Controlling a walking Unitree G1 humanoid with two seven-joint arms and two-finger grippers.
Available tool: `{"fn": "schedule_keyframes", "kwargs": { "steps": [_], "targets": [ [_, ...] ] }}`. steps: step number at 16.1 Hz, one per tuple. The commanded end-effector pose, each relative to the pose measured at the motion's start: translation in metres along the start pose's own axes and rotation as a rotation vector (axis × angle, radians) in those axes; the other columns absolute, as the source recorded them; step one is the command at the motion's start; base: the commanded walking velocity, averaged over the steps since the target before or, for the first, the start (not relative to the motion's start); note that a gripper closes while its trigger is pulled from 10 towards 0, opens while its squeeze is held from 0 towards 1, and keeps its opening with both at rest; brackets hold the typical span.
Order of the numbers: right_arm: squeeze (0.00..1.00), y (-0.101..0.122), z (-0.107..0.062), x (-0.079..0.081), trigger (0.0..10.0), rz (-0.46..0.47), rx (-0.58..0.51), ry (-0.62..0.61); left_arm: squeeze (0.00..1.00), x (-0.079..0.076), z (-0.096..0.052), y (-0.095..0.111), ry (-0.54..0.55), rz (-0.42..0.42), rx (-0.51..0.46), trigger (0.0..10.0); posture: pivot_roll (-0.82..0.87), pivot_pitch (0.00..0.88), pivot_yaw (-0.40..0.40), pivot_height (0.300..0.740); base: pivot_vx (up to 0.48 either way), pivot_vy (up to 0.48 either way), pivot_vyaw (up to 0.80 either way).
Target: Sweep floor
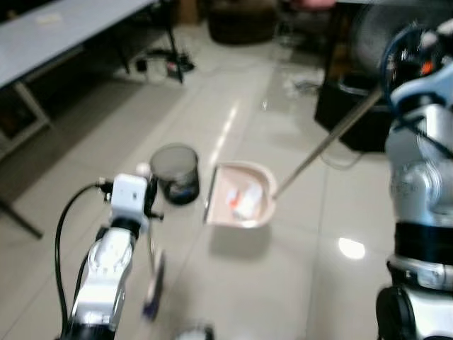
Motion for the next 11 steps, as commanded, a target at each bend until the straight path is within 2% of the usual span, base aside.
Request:
{"fn": "schedule_keyframes", "kwargs": {
  "steps": [1,8,11],
  "targets": [
    [0.00,0.0139,0.0036,0.0080,10.0,0.032,-0.040,0.019,0.00,0.0071,0.0026,0.0131,0.019,0.020,-0.045,10.0,0.00,0.046,0.084,0.740,0.341,0.000,0.80],
    [0.00,0.0170,0.0066,0.0062,10.0,0.017,-0.039,0.020,0.00,0.0015,0.0022,0.0110,0.006,0.017,-0.036,10.0,0.00,0.039,0.082,0.740,0.344,0.000,0.80],
    [0.00,0.0179,0.0055,0.0046,10.0,0.018,-0.048,0.017,0.00,0.0002,0.0018,0.0100,0.005,0.016,-0.033,10.0,-0.01,0.042,0.079,0.740,0.344,0.000,0.00]
  ]
}}
Point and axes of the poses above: a point about 5 cm out from each wrist's last joint towards the gripper, its own z axis pointing out of the wrist towards the gripper, its own y axis along the axis of the wrist's last joint, x = y × z, the point moved 5 cm from there along z, pointing out of the wrist towards the gripper, and after that the axes turned 2 degrees about -z, right-handed, at the moved point
